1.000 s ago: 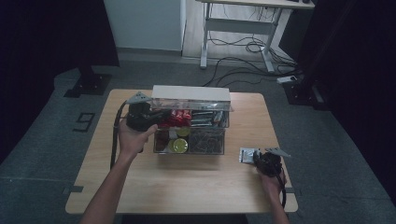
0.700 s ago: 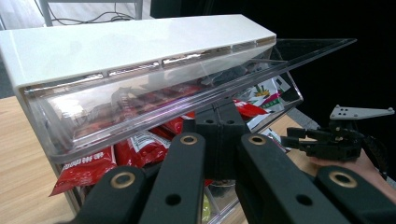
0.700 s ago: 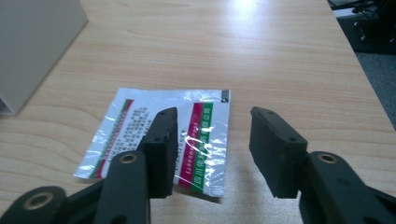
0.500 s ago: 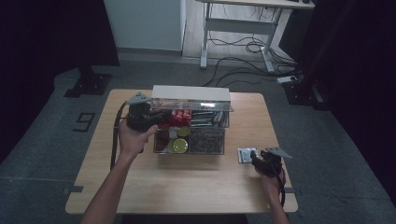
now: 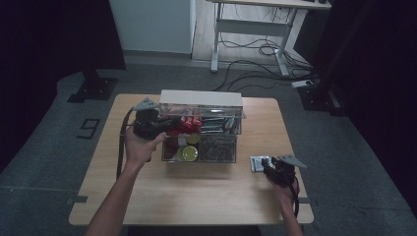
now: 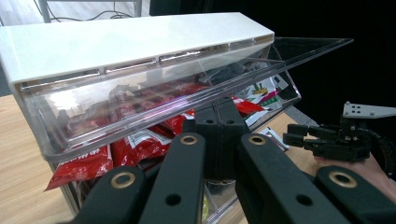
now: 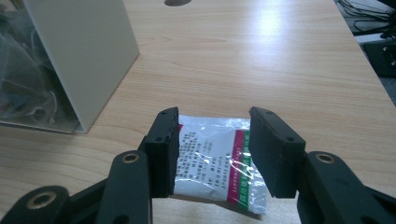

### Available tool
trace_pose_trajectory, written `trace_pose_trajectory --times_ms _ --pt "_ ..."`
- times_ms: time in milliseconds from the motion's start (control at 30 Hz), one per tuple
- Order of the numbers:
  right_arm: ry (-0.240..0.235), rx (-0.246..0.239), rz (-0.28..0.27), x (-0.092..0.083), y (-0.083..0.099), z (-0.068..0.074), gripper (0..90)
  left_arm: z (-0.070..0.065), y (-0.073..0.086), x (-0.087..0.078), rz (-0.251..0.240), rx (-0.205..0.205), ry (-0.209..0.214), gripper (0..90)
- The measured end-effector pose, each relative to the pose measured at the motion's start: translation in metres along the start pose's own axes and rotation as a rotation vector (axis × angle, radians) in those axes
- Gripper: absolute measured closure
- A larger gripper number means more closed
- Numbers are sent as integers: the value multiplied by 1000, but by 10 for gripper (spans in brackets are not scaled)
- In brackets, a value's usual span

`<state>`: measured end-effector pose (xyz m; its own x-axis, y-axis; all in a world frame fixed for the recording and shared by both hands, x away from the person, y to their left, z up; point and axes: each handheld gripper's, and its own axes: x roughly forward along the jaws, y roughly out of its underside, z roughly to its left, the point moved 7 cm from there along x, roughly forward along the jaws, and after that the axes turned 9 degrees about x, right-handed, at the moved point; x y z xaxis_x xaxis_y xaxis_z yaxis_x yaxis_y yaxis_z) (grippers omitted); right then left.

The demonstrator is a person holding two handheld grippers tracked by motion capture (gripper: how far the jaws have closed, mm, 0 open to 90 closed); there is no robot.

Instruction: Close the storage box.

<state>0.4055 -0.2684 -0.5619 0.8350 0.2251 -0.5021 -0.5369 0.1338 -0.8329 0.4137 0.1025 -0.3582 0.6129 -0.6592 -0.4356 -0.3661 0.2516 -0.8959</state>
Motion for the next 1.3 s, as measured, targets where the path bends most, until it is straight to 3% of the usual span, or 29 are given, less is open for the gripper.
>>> trace_pose_trajectory --times_ms 300,1300 --pt "-11 -14 2 -1 1 4 530 -1 2 1 4 3 4 900" --pt "-17 5 7 -1 2 1 530 -5 23 5 39 -9 38 900"
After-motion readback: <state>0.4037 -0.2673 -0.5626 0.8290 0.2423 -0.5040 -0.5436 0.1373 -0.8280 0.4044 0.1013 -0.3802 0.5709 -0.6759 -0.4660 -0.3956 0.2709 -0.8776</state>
